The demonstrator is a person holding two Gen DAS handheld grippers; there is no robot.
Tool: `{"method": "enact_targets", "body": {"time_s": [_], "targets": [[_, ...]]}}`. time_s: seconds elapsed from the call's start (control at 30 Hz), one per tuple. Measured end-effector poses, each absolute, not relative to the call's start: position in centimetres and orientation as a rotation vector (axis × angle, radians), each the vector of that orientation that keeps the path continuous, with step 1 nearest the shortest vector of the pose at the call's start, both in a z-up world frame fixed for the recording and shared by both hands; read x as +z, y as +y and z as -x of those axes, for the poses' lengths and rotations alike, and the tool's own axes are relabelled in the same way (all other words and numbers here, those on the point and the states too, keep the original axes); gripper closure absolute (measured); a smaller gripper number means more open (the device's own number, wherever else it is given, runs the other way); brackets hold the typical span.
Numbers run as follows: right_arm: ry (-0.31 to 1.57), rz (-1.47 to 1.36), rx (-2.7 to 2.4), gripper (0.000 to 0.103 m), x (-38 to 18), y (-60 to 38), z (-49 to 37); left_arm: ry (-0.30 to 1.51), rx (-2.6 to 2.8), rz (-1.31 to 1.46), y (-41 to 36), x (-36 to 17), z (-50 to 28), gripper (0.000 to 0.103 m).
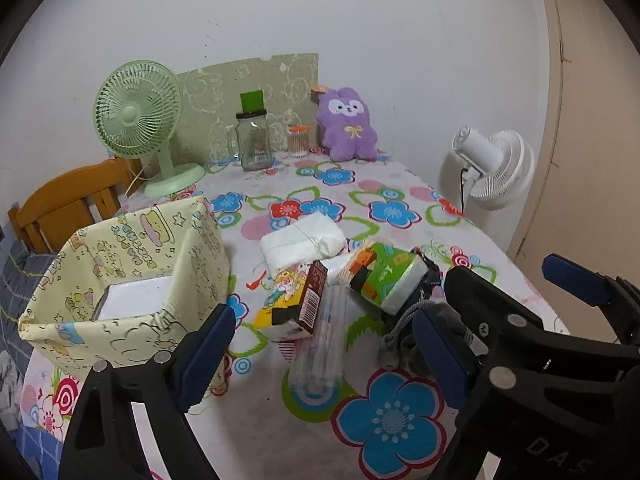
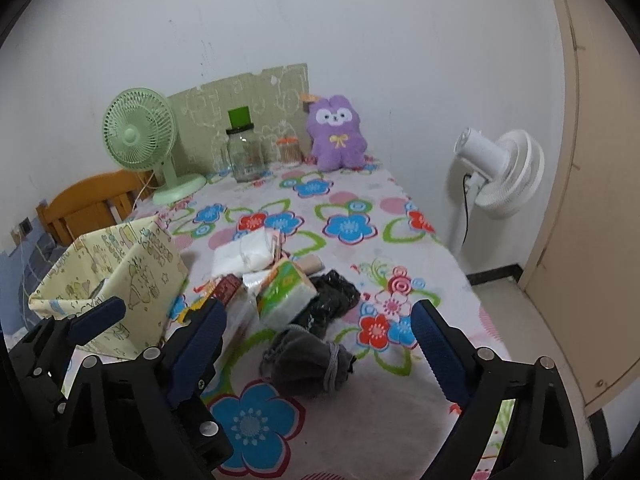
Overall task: Organize soft objects
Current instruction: 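Grasp the clear plastic tube with the left tool while the right tool grasps the grey knit sock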
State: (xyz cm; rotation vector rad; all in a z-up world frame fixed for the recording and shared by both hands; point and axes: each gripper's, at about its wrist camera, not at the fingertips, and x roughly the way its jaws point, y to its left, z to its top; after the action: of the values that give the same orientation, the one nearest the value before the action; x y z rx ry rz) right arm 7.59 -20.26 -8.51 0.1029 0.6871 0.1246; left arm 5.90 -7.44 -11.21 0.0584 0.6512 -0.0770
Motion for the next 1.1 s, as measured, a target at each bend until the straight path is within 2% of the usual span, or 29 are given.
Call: {"method": "enact_targets", "body": {"time_s": [0.43,0.57,0.77,0.87,0.93,1.1], "targets": [[0.789,-0.125,0.122,0.012,-12.1,-19.9,-9.7,0.734,-0.05,-0.066,-7.3,-14.4,-7.7,0.018],[0.828,-0.135,0.139,0.018,-13.1,-19.4,-10.4,0.769,-0.046,-0.061,-7.0,-15.2,-8.5,0.021],[0.878,-0.127,0.155,0.023,-14.3,-18.7,-11.2,0.821,-0.066,-0.063,-7.1,-16.4,-9.2,0.036],[0.903,-0.137,0.147,0.032,-14.8,-18.7,-11.5,0.842,-0.071,-0.055,-7.0,-16.8,-9.5,0.048],[0.916,-0.14,0.132,0.038,-15.1,-18.8,-11.6,0.857,-0.078,-0.048,-6.9,-17.1,-9.7,0.06],[0.921,-0.14,0.123,0.043,-15.1,-18.7,-11.4,0.861,-0.086,-0.043,-6.6,-17.2,-9.7,0.072]]}}
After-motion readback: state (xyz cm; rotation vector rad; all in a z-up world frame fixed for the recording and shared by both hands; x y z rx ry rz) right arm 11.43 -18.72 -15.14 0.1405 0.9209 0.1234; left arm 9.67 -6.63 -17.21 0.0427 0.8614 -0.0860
